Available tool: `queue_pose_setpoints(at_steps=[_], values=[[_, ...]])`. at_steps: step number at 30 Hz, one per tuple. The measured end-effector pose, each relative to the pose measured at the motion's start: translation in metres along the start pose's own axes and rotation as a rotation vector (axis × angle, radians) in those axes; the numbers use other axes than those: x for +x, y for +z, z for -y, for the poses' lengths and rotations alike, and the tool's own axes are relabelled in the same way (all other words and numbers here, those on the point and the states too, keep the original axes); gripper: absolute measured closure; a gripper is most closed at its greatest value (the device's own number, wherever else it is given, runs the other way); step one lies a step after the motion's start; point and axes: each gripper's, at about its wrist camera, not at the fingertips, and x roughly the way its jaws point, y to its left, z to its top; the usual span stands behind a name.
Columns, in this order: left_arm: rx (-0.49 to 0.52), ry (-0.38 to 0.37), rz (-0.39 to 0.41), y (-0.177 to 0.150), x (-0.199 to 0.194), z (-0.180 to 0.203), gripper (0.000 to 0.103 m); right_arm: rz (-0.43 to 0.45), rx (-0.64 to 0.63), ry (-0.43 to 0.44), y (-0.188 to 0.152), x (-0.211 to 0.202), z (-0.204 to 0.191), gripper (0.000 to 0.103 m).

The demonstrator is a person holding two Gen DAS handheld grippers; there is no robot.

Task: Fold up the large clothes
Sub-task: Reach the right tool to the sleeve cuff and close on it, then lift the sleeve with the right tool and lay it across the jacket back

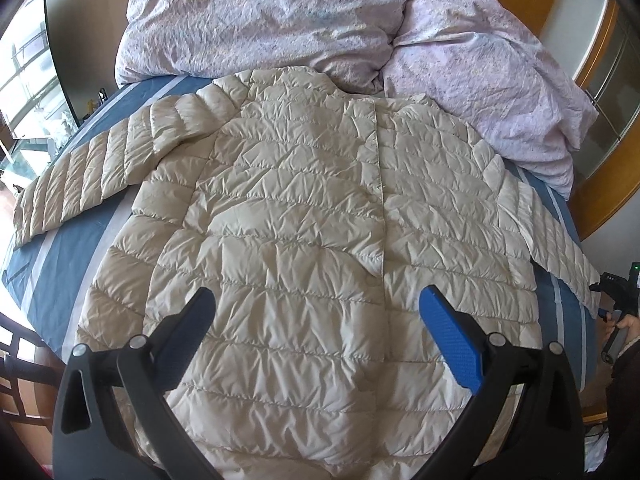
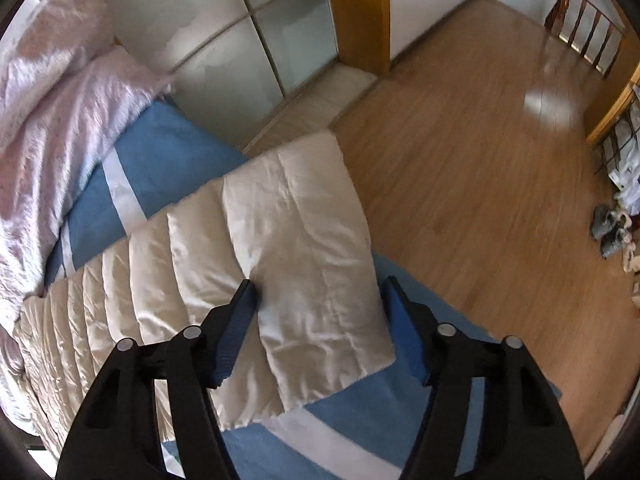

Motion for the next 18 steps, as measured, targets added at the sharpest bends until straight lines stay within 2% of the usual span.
queue_pose_setpoints(at_steps=[3, 5, 6, 8, 11, 18], values=[[-0.006, 0.003, 0.006, -0.001, -0.002, 0.001, 0.002, 0.006, -0.039, -0.010, 0.001, 0.003, -0.003, 0.051], [-0.017, 0.002, 0.007, -0.002, -0.003, 0.000, 0.002, 0.009, -0.057, 0.005, 0.001, 0.001, -0.005, 0.069], [-0.024, 0.001, 0.007, -0.002, -0.003, -0.001, 0.002, 0.010, -0.057, 0.021, 0.000, 0.002, -0.005, 0.073], [-0.029, 0.002, 0.006, -0.004, -0.003, -0.003, 0.002, 0.009, -0.054, 0.050, -0.004, -0.001, -0.007, 0.089], [-0.033, -0.003, 0.003, -0.006, -0.003, -0.007, 0.002, 0.024, -0.060, 0.052, -0.008, -0.009, -0.011, 0.095], [-0.013, -0.032, 0.000, -0.001, 0.006, -0.023, 0.002, 0.101, -0.127, 0.075, -0.016, -0.051, -0.046, 0.096]])
